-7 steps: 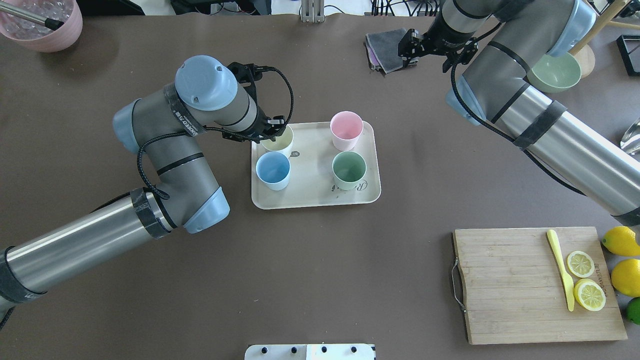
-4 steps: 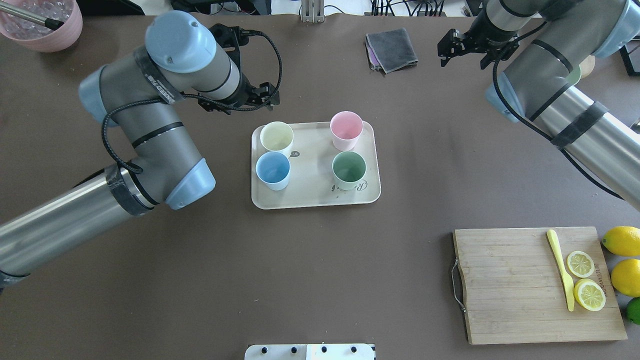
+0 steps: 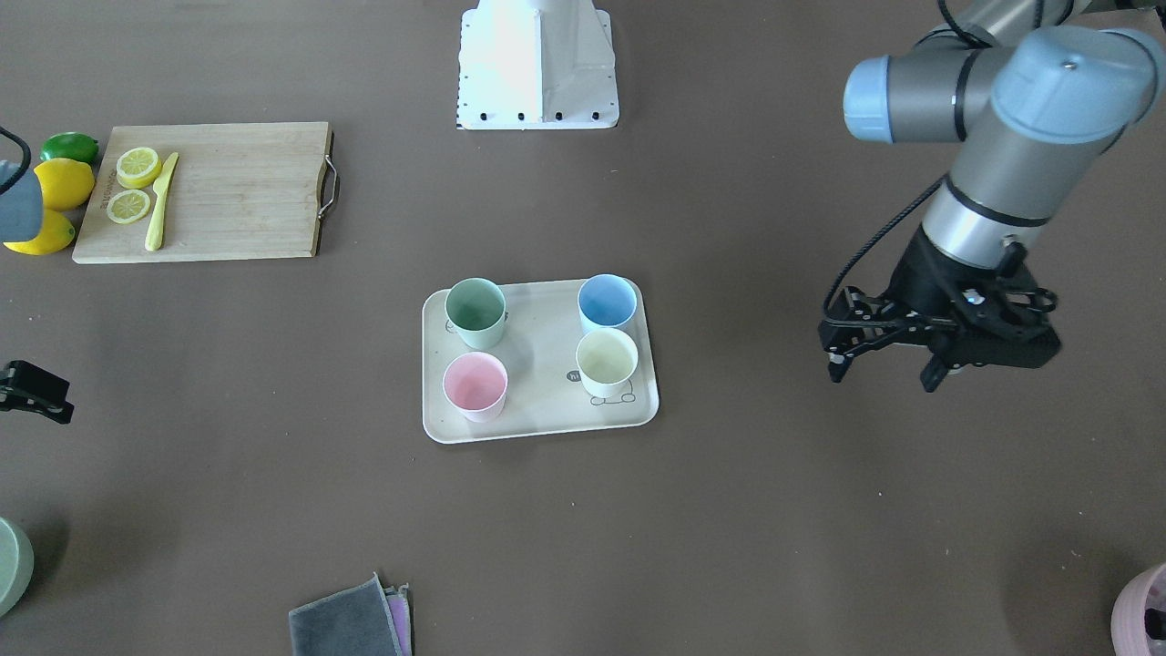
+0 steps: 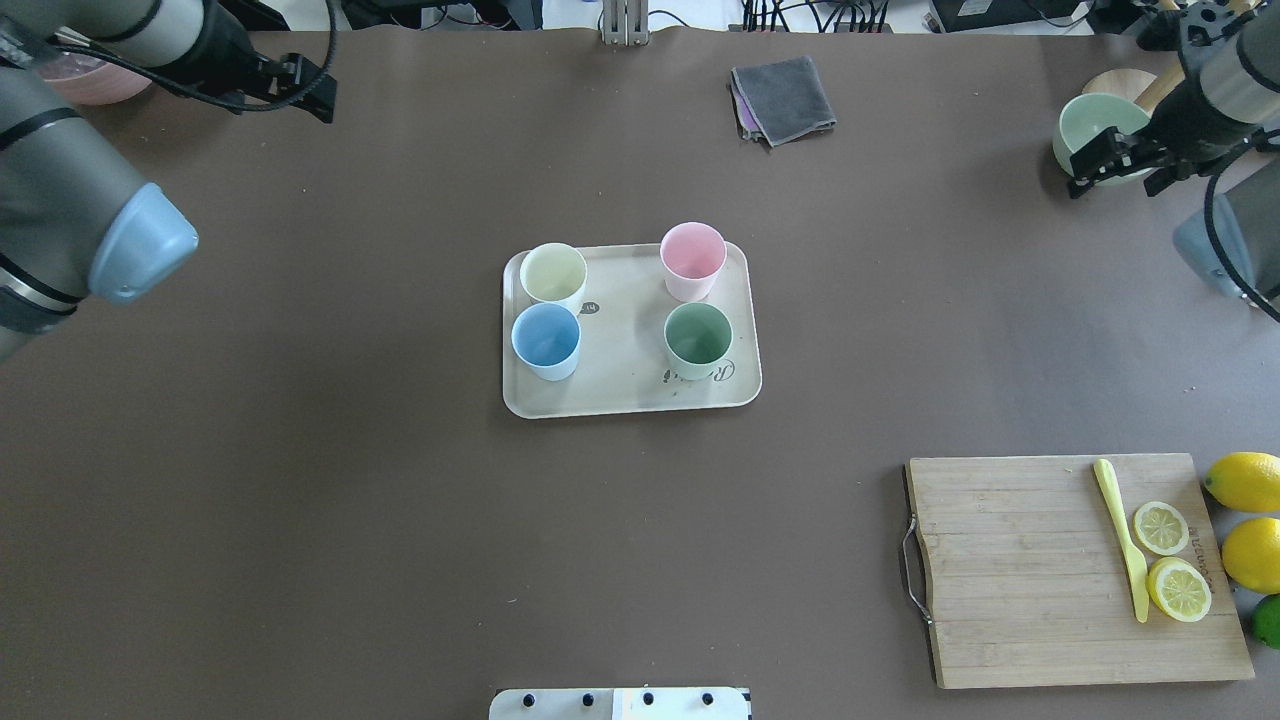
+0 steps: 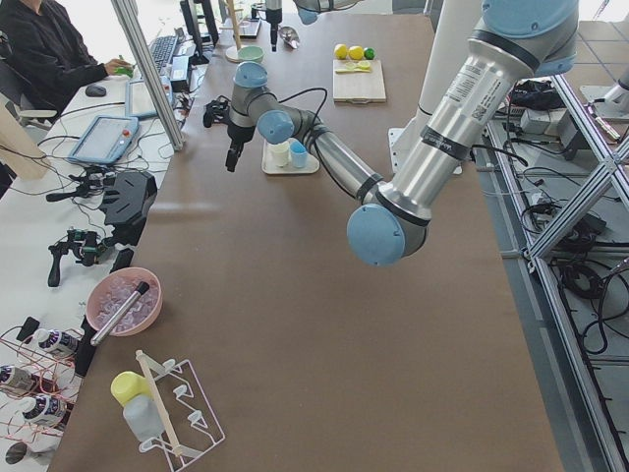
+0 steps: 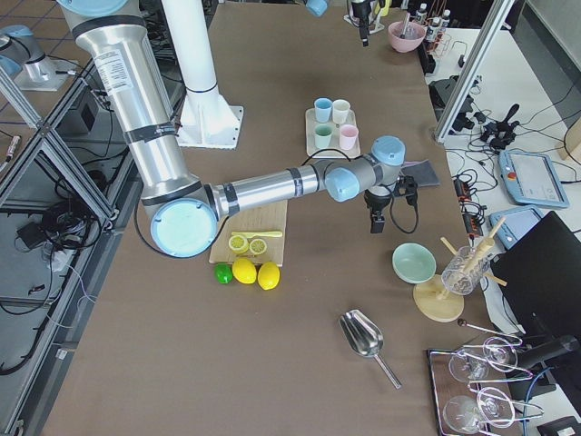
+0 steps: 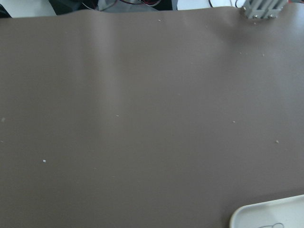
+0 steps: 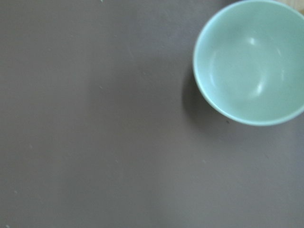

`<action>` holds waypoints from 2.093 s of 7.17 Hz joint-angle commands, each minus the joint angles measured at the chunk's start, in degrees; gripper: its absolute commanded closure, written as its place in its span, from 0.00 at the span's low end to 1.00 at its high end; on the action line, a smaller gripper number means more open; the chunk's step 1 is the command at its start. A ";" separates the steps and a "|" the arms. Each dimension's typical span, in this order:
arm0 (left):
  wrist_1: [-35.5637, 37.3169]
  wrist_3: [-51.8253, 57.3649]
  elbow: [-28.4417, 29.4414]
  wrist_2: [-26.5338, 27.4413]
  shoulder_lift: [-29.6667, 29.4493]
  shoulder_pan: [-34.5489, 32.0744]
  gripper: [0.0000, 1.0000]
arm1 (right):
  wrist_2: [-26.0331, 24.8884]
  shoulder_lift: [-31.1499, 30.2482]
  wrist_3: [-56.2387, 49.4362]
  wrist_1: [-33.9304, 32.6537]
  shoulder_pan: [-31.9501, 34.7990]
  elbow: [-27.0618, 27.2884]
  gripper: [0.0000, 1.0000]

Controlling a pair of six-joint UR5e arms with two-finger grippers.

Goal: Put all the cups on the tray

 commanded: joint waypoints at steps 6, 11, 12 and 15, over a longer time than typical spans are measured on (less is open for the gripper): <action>0.28 29.52 1.17 -12.86 24.24 -24.19 0.02 | 3.45 -14.59 -25.43 -9.79 16.82 5.96 0.00; -0.42 34.47 1.62 -16.40 32.80 -27.21 0.02 | 3.45 -13.89 -24.84 -10.43 17.28 5.96 0.00; -0.33 34.39 1.62 -16.31 32.28 -27.21 0.02 | 3.45 -13.89 -24.84 -10.43 17.28 5.96 0.00; -0.33 34.30 1.80 -16.05 32.09 -27.21 0.02 | 3.19 -13.89 -24.76 -10.43 17.28 6.23 0.00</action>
